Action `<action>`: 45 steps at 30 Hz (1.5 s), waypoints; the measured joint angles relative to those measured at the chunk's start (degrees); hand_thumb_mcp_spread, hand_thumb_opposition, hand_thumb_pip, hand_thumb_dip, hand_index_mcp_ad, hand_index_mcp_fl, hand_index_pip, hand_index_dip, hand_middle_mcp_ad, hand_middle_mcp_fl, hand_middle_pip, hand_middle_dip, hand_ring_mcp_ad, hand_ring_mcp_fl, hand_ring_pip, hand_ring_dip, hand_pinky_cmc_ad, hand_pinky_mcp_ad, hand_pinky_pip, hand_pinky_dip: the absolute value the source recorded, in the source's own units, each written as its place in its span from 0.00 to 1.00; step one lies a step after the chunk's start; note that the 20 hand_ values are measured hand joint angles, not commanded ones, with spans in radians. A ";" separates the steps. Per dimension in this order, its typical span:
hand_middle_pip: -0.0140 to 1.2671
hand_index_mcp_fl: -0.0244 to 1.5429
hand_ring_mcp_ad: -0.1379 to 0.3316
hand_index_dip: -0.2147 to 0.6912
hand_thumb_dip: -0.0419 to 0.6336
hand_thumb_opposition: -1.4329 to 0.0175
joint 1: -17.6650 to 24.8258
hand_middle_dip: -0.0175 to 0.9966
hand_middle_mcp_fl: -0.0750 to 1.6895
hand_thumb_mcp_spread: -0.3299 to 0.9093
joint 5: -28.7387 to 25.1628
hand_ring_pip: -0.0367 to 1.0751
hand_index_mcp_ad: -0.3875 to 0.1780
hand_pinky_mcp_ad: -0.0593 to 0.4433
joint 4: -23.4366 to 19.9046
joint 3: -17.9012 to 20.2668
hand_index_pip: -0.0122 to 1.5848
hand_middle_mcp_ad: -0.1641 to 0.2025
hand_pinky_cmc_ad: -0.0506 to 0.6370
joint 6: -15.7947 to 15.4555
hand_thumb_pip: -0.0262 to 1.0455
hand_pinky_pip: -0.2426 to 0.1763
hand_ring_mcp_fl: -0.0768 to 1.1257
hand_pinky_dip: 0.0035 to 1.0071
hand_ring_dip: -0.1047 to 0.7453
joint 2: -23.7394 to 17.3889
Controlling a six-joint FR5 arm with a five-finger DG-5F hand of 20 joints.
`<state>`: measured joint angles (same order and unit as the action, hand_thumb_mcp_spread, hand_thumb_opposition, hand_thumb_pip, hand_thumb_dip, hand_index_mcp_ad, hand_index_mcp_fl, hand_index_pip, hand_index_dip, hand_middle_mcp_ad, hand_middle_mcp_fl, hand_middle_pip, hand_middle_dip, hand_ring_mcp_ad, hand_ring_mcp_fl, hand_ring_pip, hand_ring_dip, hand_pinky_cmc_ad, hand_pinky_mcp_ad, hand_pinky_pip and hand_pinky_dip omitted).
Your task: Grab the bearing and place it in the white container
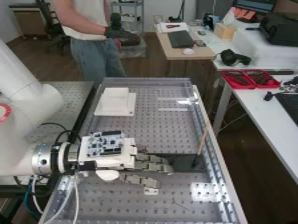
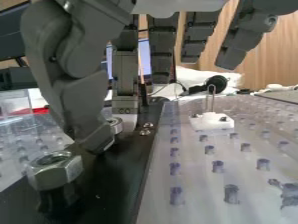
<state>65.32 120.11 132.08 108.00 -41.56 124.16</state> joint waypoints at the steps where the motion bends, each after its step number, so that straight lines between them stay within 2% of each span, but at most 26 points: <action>1: 0.12 0.27 0.50 0.35 0.53 0.36 -0.01 0.20 0.19 0.64 0.01 0.14 0.52 0.58 0.01 -0.02 0.82 0.62 0.50 0.03 0.55 0.55 0.08 0.16 0.16 -0.04; 5: 0.12 0.32 0.50 0.35 0.51 0.34 -0.08 0.20 0.18 0.63 0.06 0.14 0.52 0.58 0.17 -0.12 0.82 0.62 0.51 0.16 0.49 0.55 0.08 0.16 0.16 -0.30; 17: 0.11 0.32 0.51 0.36 0.50 0.31 -0.12 0.20 0.19 0.63 0.32 0.14 0.52 0.58 0.05 -0.15 0.83 0.62 0.53 0.45 0.49 0.55 0.08 0.16 0.16 -1.35; 32: 0.11 0.33 0.50 0.36 0.50 0.31 -0.15 0.20 0.19 0.63 1.75 0.14 0.52 0.58 0.20 1.46 0.83 0.62 0.53 0.20 0.50 0.59 0.08 0.16 0.16 -5.52; 39: 0.11 0.33 0.50 0.36 0.50 0.31 0.63 0.20 0.19 0.63 2.44 0.14 0.52 0.58 1.96 3.25 0.83 0.62 0.53 -0.80 0.49 0.59 0.09 0.16 0.16 -9.59; 45: 0.11 0.32 0.50 0.36 0.50 0.31 3.78 0.20 0.19 0.63 0.08 0.14 0.52 0.58 3.19 6.71 0.83 0.62 0.55 -1.56 0.49 0.59 0.09 0.16 0.16 -14.09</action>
<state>69.11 120.19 135.27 114.71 -43.12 110.07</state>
